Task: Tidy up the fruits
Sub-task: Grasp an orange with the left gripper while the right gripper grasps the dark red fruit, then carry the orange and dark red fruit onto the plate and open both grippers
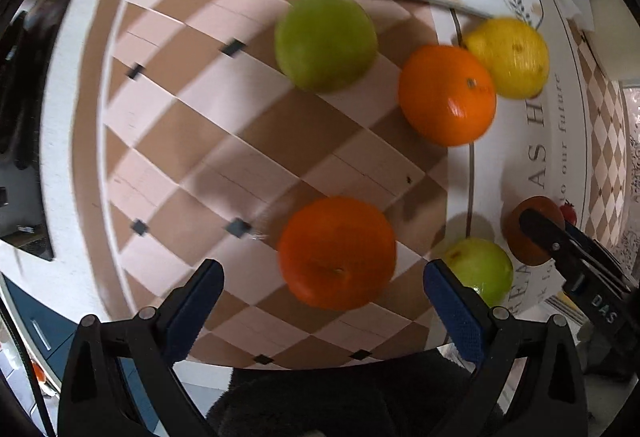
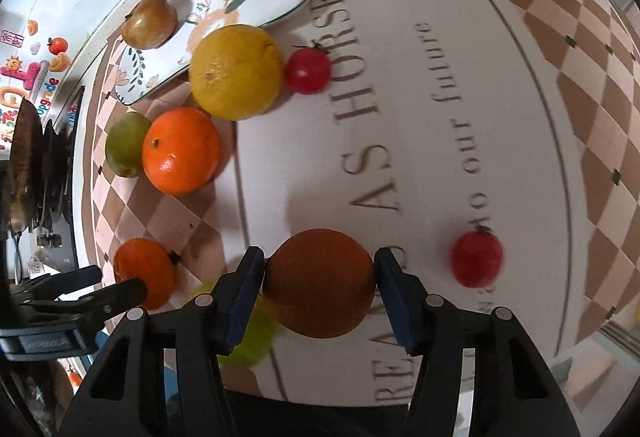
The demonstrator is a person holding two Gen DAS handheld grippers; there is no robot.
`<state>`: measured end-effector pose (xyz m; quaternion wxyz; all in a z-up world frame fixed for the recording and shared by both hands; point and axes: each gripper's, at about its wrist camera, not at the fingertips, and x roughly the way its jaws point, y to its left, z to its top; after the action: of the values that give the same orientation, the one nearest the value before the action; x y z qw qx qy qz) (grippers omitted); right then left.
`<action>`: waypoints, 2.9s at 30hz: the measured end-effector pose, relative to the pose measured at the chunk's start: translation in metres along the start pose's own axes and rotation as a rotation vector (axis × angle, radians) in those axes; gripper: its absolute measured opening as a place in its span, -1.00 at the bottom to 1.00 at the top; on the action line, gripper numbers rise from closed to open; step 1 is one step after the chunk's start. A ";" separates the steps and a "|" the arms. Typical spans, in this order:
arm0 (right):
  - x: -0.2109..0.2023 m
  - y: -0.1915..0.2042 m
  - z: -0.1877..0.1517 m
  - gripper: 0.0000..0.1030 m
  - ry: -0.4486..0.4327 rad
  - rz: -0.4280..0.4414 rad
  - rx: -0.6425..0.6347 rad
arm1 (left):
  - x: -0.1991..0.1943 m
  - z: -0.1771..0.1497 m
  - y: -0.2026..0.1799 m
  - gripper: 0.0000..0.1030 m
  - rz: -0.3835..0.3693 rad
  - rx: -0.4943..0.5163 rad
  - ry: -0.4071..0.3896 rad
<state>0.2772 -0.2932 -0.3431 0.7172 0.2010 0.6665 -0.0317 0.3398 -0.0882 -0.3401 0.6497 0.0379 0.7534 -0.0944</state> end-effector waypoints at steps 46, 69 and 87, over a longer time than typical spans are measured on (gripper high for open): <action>-0.018 0.014 0.002 0.05 -0.073 0.001 -0.063 | -0.041 0.001 -0.005 0.22 -0.154 0.026 -0.083; 0.019 0.002 0.061 0.14 -0.055 0.101 -0.039 | -0.073 0.074 -0.025 0.22 -0.176 0.020 -0.152; -0.056 0.043 0.126 0.13 -0.277 0.146 -0.146 | -0.113 0.118 -0.005 0.22 -0.207 -0.051 -0.229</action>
<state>0.4037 -0.3085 -0.2740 0.8153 0.1899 0.5455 0.0413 0.4710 -0.1085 -0.2443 0.7190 -0.0674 0.6763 -0.1452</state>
